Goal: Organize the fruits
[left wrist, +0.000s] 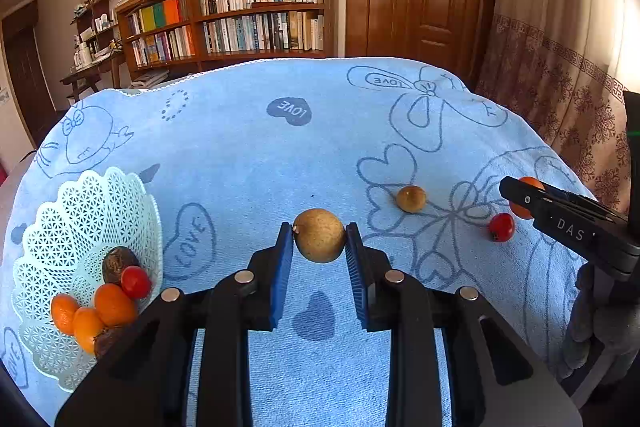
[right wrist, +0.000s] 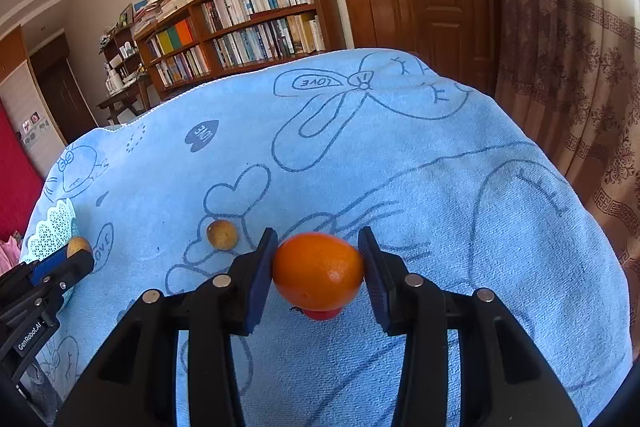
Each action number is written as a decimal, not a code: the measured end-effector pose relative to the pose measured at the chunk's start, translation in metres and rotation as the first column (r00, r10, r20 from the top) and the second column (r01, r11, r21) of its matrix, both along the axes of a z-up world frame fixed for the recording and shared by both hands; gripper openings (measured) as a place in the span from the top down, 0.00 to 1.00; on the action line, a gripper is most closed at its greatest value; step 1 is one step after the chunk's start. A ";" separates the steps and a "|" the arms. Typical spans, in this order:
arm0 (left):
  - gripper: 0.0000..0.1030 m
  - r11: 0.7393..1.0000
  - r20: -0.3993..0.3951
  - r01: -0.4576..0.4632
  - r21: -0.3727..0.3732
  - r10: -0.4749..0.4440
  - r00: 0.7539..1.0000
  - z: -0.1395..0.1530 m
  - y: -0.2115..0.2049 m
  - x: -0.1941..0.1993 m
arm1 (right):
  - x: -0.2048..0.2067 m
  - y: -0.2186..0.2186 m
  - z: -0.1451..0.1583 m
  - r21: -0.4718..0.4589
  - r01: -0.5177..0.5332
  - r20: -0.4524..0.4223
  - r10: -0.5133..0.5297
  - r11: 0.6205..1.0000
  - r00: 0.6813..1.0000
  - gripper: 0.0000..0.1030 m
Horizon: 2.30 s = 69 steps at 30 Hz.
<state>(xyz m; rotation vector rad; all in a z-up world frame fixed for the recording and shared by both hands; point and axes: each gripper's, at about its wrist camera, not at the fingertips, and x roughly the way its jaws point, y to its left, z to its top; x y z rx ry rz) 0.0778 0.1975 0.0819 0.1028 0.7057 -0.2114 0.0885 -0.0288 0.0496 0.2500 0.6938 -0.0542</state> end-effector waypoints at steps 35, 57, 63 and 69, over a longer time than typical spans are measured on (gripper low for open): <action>0.73 0.977 -0.016 -0.194 -0.092 0.193 0.981 0.002 0.114 -0.019 | 0.003 0.013 -0.010 -0.056 -0.017 -0.017 0.016 0.998 1.000 0.59; 0.48 0.961 -0.220 0.229 -0.156 -0.260 0.940 -0.052 0.008 -0.082 | 0.001 0.008 -0.004 -0.035 -0.015 0.002 0.015 0.999 1.000 0.59; 0.48 0.949 -0.229 0.257 -0.180 -0.295 0.928 -0.052 0.000 -0.083 | 0.001 0.010 -0.005 -0.040 -0.021 0.004 0.021 0.999 1.000 0.59; 0.48 0.935 -0.243 0.308 -0.176 -0.345 0.906 -0.056 -0.021 -0.089 | 0.001 0.010 -0.005 -0.040 -0.022 0.005 0.023 0.999 1.000 0.59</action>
